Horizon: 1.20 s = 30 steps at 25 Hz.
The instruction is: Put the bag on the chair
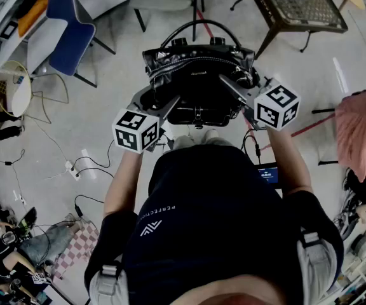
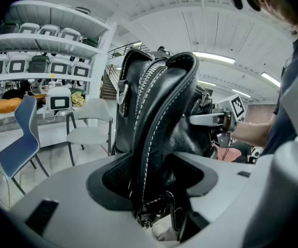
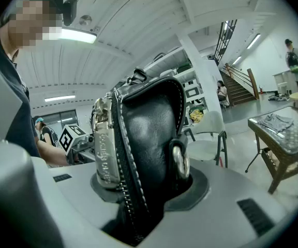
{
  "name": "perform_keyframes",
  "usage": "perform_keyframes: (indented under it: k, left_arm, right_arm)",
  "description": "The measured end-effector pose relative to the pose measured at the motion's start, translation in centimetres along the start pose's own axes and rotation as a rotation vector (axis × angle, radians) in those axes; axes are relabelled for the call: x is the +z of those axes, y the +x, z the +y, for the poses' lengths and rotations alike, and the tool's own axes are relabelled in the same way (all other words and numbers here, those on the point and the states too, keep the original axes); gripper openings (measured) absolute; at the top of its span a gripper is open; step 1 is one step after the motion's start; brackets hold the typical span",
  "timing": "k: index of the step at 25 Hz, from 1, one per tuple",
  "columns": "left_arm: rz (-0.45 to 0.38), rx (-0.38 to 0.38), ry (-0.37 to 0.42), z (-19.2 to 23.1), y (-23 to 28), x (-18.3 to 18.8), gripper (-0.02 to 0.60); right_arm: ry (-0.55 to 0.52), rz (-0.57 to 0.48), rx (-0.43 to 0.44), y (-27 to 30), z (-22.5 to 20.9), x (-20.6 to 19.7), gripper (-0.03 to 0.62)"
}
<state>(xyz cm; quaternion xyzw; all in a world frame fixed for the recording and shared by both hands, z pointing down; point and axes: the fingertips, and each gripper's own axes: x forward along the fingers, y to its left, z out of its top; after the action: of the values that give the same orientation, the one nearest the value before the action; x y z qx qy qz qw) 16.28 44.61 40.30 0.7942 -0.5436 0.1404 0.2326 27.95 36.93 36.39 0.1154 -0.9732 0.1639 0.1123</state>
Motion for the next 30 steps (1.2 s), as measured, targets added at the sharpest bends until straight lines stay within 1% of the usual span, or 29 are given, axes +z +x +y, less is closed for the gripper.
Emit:
perform_keyframes:
  k: [6, 11, 22, 30]
  left_arm:
    - [-0.007, 0.020, 0.006, 0.1, -0.3, 0.0, 0.245]
    - [0.006, 0.012, -0.022, 0.1, 0.2, -0.2, 0.241]
    - [-0.008, 0.060, -0.051, -0.3, 0.5, -0.8, 0.238]
    - [0.000, 0.057, -0.082, 0.0, 1.2, -1.5, 0.238]
  right_arm:
    - [0.009, -0.002, 0.014, 0.3, 0.0, -0.2, 0.170]
    - [0.013, 0.002, 0.028, 0.3, -0.2, -0.3, 0.172]
    - [0.007, 0.006, 0.059, 0.4, -0.7, -0.6, 0.169]
    - [0.011, 0.022, 0.061, 0.6, -1.0, -1.0, 0.167]
